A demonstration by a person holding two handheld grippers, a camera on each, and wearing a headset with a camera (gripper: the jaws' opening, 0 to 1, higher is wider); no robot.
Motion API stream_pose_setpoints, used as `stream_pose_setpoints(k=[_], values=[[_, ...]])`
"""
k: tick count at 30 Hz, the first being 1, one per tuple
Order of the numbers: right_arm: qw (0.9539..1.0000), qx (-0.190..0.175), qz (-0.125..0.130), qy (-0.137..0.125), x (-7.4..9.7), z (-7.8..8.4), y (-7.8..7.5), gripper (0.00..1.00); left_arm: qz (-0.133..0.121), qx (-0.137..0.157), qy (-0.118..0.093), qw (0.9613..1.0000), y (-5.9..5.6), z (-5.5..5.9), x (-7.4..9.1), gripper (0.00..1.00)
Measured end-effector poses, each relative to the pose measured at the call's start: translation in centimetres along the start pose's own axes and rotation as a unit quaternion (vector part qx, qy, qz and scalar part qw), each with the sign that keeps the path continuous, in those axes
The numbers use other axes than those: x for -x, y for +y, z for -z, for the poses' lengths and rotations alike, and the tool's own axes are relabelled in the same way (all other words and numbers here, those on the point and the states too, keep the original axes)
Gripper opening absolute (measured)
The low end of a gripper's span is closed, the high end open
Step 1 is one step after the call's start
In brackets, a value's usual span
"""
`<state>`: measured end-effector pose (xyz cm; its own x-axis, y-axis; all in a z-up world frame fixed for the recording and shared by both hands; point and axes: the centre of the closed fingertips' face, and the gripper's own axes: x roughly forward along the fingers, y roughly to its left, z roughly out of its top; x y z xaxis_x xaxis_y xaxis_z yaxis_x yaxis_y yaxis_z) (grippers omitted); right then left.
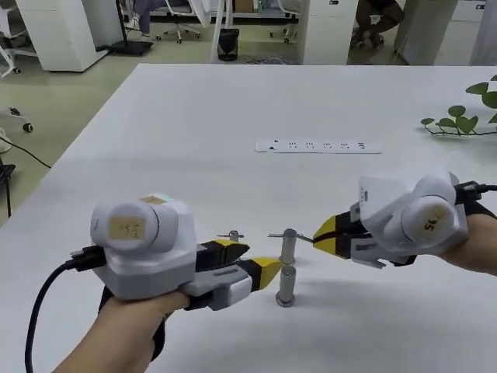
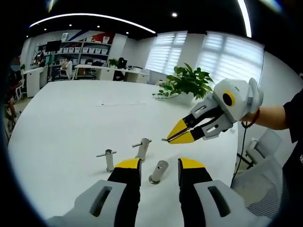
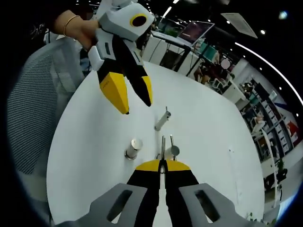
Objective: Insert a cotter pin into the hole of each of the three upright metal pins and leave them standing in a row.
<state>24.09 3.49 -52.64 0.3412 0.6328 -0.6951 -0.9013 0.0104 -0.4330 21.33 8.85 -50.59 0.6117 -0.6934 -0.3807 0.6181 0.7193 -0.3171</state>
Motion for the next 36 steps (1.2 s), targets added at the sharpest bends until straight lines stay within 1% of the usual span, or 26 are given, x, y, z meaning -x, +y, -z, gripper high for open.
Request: stream_pose_setpoints(k=[4, 6, 10, 14, 19, 23, 27, 32, 36], values=[[0.9998, 0.016, -0.008, -0.008, 0.0, -0.7, 0.6, 0.00, 0.006, 0.009, -0.001, 0.9999, -0.2, -0.1, -0.2, 0.24], [0.9995, 0.025, -0.012, -0.015, 0.0, -1.2, 0.8, 0.00, 0.013, 0.021, 0.003, 0.9997, -0.5, 0.0, -0.3, 0.22], [0.9988, 0.035, -0.018, -0.031, 0.1, -2.3, 1.2, 0.00, 0.015, 0.029, 0.001, 0.9994, -0.6, 0.1, -0.3, 0.19], [0.9979, 0.050, -0.023, -0.035, 0.1, -2.9, 1.6, 0.00, 0.019, 0.040, 0.002, 0.9990, -0.8, 0.2, -0.4, 0.16], [0.9966, 0.067, -0.030, -0.037, -0.1, -3.4, 2.2, 0.00, 0.019, 0.053, 0.004, 0.9984, -0.8, 0.3, -0.6, 0.11], [0.9958, 0.075, -0.033, -0.039, -0.2, -3.8, 2.5, 0.00, 0.023, 0.056, 0.000, 0.9982, -1.0, 0.2, -0.6, 0.11], [0.9953, 0.079, -0.036, -0.043, -0.3, -4.1, 2.6, 0.00, 0.026, 0.061, -0.002, 0.9978, -1.1, 0.1, -0.7, 0.09], [0.9948, 0.083, -0.037, -0.046, -0.4, -4.4, 2.7, 0.00, 0.028, 0.069, -0.011, 0.9972, -1.2, -0.2, -0.8, 0.05], [0.9949, 0.082, -0.035, -0.048, -0.4, -4.6, 2.6, 0.00, 0.025, 0.065, -0.014, 0.9975, -1.1, -0.3, -0.8, 0.01]])
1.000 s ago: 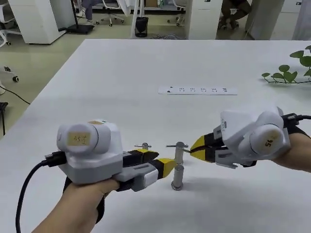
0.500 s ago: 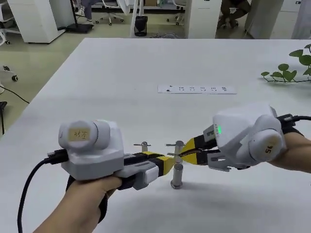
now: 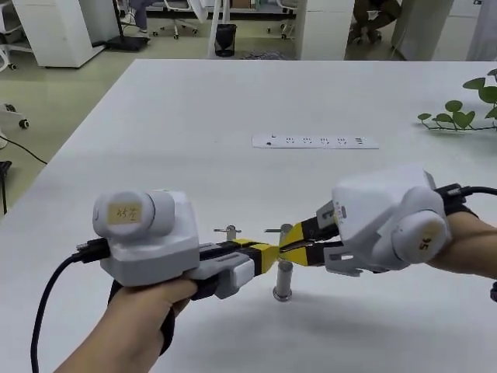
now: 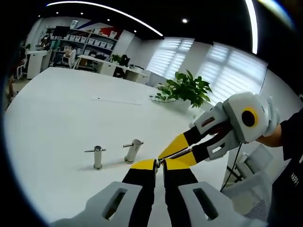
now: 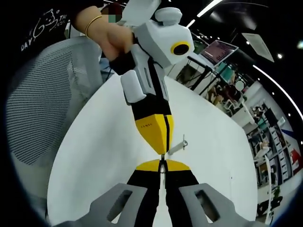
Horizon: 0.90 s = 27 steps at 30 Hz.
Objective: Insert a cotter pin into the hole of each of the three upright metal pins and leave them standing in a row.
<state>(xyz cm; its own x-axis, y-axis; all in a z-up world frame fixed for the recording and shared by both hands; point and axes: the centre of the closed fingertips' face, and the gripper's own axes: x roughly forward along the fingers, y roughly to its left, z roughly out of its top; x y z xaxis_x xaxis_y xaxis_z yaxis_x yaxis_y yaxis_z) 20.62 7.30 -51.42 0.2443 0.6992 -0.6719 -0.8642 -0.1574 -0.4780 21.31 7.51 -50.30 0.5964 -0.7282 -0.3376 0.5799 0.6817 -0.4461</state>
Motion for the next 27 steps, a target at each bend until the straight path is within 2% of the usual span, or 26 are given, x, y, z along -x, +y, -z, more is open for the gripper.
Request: stream_pose_setpoints(k=[16, 27], values=[[1.0000, -0.004, 0.005, -0.004, -0.16, -0.27, -0.22, 0.00, -0.004, -0.002, -0.003, 1.0000, 0.25, 0.06, -0.09, 0.00], [0.9998, -0.017, 0.010, -0.010, 0.05, -0.49, -0.42, 0.00, 0.006, 0.020, -0.017, 0.9996, 0.15, -0.33, 0.07, 0.00]])
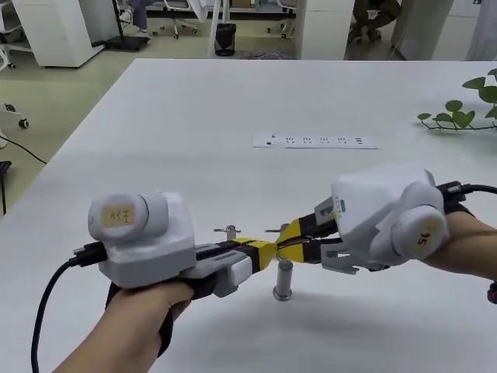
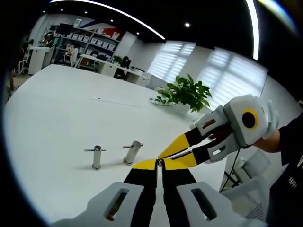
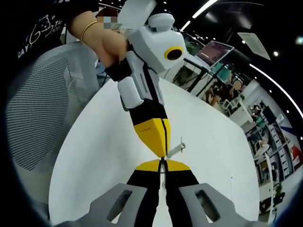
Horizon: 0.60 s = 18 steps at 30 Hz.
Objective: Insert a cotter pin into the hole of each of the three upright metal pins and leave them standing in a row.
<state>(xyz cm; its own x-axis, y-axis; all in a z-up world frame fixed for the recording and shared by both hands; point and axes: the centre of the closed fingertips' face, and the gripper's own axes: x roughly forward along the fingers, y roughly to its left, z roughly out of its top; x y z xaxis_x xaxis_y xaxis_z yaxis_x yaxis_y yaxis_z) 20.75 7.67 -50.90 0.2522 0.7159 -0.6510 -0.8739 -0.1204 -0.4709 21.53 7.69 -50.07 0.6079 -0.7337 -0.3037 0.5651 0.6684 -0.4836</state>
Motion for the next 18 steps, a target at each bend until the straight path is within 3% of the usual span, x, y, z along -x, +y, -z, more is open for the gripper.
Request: stream_pose_setpoints(k=[5, 10, 18], values=[[1.0000, -0.010, 0.000, 0.000, 0.12, 0.09, 0.13, 0.00, 0.009, 0.011, -0.004, 0.9999, -0.08, 0.15, -0.07, 0.00], [0.9995, -0.032, 0.000, -0.005, 0.20, 0.19, 0.19, 0.00, 0.013, -0.005, -0.006, 0.9999, -0.31, 0.13, -0.08, 0.00], [0.9880, -0.147, -0.004, -0.048, 0.63, 0.06, -0.08, 0.01, 0.022, -0.040, -0.010, 0.9989, -0.36, -0.25, 0.14, 0.00]])
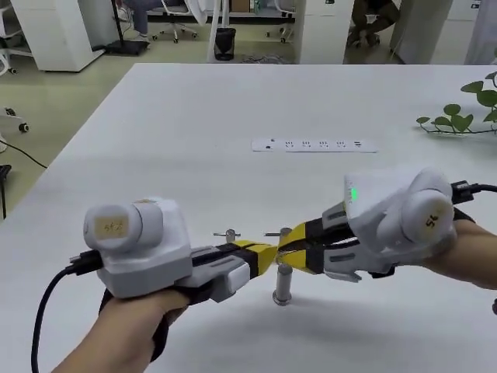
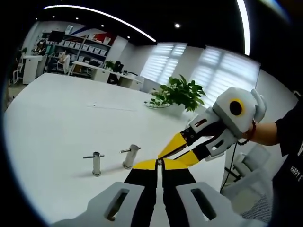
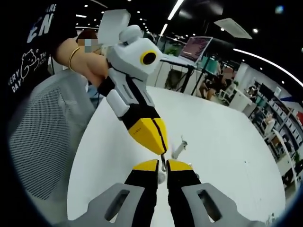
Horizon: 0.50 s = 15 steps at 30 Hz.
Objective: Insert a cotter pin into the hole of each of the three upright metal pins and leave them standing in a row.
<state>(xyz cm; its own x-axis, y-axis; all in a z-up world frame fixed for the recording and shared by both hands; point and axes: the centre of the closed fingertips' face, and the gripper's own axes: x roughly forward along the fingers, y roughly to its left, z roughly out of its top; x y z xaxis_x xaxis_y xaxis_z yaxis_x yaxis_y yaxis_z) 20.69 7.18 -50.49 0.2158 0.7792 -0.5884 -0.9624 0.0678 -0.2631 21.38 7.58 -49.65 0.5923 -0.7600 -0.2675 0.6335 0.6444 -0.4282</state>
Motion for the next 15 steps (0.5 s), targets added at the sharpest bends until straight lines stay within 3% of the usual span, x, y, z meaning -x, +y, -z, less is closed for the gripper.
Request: stream_pose_setpoints(k=[7, 10, 15], values=[[0.9981, -0.059, -0.013, -0.008, 0.17, 0.64, 0.25, 0.05, 0.004, -0.033, 0.005, 0.9994, 0.31, -0.04, 0.27, 0.00], [0.9957, -0.088, -0.020, -0.020, 0.25, 0.71, 0.44, 0.07, 0.012, -0.055, 0.011, 0.9983, 0.10, 0.20, 0.54, 0.00], [0.9880, -0.145, -0.040, -0.033, 0.33, 0.93, 0.88, 0.10, 0.028, -0.093, 0.024, 0.9950, -0.13, 0.63, 1.00, 0.00]])
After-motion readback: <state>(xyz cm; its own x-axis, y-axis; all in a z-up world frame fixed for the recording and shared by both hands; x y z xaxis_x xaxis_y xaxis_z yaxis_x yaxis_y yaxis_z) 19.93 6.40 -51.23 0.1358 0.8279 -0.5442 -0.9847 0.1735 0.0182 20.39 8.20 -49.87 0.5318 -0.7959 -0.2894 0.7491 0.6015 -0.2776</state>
